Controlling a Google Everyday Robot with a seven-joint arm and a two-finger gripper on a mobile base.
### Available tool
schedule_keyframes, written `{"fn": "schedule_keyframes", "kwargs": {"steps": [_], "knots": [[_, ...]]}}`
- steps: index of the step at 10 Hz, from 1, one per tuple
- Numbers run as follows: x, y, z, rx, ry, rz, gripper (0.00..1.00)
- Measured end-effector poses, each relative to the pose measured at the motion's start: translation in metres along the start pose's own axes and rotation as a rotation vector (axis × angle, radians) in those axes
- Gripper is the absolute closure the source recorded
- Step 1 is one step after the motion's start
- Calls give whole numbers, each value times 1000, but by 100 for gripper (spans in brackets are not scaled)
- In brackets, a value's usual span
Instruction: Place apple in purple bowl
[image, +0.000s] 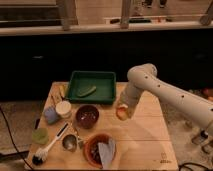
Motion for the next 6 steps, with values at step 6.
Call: {"fn": "schedule_keyframes", "kwargs": {"steps": [6], "knots": [[-35,-50,5,-29,2,-93,100]]}}
